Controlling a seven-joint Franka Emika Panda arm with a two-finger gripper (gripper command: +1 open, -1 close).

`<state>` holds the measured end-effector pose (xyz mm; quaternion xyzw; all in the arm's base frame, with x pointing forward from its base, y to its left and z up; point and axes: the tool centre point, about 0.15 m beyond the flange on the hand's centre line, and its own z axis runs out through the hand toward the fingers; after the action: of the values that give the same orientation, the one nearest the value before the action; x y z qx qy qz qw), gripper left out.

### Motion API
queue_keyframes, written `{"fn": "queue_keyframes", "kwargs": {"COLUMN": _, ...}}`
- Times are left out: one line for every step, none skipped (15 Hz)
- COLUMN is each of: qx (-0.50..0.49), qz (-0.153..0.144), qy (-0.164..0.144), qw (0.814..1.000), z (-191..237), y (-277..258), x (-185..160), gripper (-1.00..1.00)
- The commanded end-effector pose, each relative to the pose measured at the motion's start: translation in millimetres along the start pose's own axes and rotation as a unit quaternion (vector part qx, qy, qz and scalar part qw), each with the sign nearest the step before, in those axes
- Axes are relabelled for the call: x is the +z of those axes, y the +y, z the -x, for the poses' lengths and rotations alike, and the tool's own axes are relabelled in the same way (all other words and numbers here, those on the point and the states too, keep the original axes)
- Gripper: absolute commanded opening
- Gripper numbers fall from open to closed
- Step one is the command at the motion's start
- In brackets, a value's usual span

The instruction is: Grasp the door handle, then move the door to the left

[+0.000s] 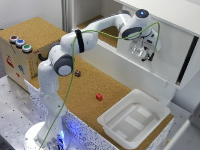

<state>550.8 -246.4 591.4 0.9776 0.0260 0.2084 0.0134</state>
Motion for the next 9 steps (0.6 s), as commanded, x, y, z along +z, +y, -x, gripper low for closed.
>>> {"fn": "queue_keyframes", "kwargs": {"qx": 0.012, "qz": 0.089, "qy": 0.023, "qw": 0.996, "z": 3, "y": -75, "x": 50, "gripper": -1.00}}
{"fn": "queue_keyframes", "kwargs": {"qx": 0.013, "qz": 0.089, "qy": 0.022, "qw": 0.996, "z": 2, "y": -82, "x": 52, "gripper": -1.00}}
{"fn": "queue_keyframes", "kwargs": {"qx": 0.014, "qz": 0.090, "qy": 0.020, "qw": 0.996, "z": 2, "y": -91, "x": 53, "gripper": -1.00}}
{"fn": "queue_keyframes", "kwargs": {"qx": 0.016, "qz": 0.093, "qy": 0.020, "qw": 0.995, "z": 3, "y": -100, "x": 53, "gripper": -1.00}}
{"fn": "queue_keyframes", "kwargs": {"qx": 0.018, "qz": 0.098, "qy": 0.019, "qw": 0.995, "z": 2, "y": -108, "x": 52, "gripper": -1.00}}
{"fn": "queue_keyframes", "kwargs": {"qx": 0.018, "qz": 0.103, "qy": 0.020, "qw": 0.994, "z": 2, "y": -117, "x": 50, "gripper": -1.00}}
{"fn": "queue_keyframes", "kwargs": {"qx": 0.018, "qz": 0.108, "qy": 0.019, "qw": 0.994, "z": 3, "y": -125, "x": 49, "gripper": -1.00}}
{"fn": "queue_keyframes", "kwargs": {"qx": 0.015, "qz": 0.111, "qy": 0.015, "qw": 0.994, "z": 2, "y": -134, "x": 48, "gripper": -1.00}}
{"fn": "queue_keyframes", "kwargs": {"qx": 0.013, "qz": 0.111, "qy": 0.015, "qw": 0.994, "z": 2, "y": -141, "x": 46, "gripper": -1.00}}
